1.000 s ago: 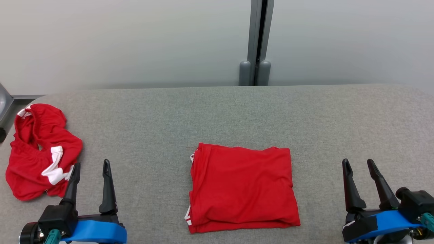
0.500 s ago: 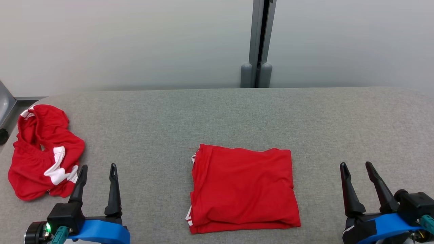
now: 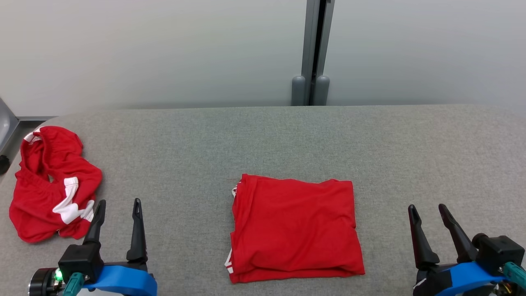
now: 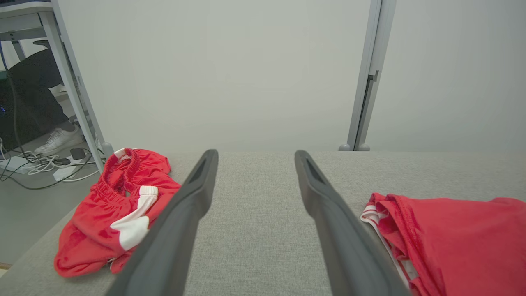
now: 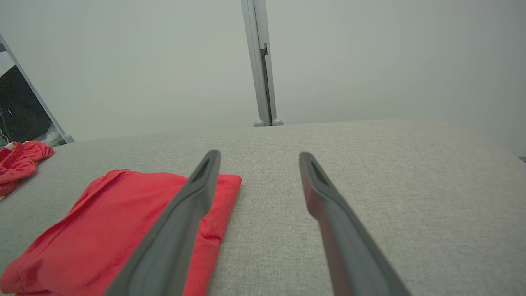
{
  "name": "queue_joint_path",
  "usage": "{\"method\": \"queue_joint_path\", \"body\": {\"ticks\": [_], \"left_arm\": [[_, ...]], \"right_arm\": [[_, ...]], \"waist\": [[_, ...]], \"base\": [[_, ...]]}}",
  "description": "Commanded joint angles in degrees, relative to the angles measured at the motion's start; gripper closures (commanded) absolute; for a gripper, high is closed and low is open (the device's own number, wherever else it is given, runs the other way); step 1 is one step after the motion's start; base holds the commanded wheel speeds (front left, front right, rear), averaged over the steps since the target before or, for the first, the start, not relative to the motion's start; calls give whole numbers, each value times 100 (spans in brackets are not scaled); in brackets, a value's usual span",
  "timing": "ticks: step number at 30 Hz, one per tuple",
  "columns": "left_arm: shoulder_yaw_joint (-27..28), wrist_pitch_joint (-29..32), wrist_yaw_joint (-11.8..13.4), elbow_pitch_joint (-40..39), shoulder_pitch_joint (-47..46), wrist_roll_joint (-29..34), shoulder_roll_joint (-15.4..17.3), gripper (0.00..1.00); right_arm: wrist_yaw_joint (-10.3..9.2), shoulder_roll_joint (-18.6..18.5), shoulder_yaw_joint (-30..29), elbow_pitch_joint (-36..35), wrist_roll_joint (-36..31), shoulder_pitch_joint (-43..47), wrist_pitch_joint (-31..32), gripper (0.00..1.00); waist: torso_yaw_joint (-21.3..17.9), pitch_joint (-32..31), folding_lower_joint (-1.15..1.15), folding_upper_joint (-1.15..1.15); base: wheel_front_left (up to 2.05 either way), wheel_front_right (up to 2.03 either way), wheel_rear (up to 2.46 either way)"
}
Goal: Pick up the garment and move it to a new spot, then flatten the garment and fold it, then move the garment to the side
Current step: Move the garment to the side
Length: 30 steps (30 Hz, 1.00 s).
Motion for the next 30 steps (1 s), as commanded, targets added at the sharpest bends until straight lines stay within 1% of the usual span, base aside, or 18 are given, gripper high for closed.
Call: {"method": "queue_joint_path", "body": {"ticks": [1, 5, 11, 16, 17, 27, 29, 30], "left_arm": [[12, -1, 36, -26, -93, -10, 29, 0], [23, -24, 46, -59, -160, -29, 33, 0], [-15, -71, 46, -41, -303, -36, -26, 0], [-76, -118, 30, 6, -425, -36, -77, 0], [-100, -140, 22, 20, -487, -34, -101, 0], [-133, -218, -33, 183, -749, -41, -152, 0], [-136, -235, -29, 214, -778, -35, -161, 0], [-136, -235, -29, 214, -778, -35, -161, 0]], "right_arm": [[3, -4, -9, 52, -22, -62, 21, 0], [3, -4, 78, 153, -89, -457, 3, 0], [3, -4, 452, 413, -57, -1184, 135, 0], [3, -6, 618, 859, -114, -1589, 273, 0], [3, -6, 633, 1103, -163, -1678, 310, 0], [3, -6, 664, 2344, -154, -1728, 86, 0], [3, -6, 722, 2567, -102, -1712, 21, 0], [3, -6, 722, 2567, -102, -1712, 21, 0]], "waist": [[-4, 31, 0, 0], [-9, 159, 0, 0], [56, 368, 0, 0], [165, 537, 0, 0], [216, 609, 0, 0], [401, 917, 0, 0], [408, 934, 0, 0], [408, 934, 0, 0]], "base": [[0, 0, 0], [0, 0, 0], [0, 0, 0], [0, 0, 0], [0, 0, 0], [0, 0, 0], [0, 0, 0], [0, 0, 0]]}}
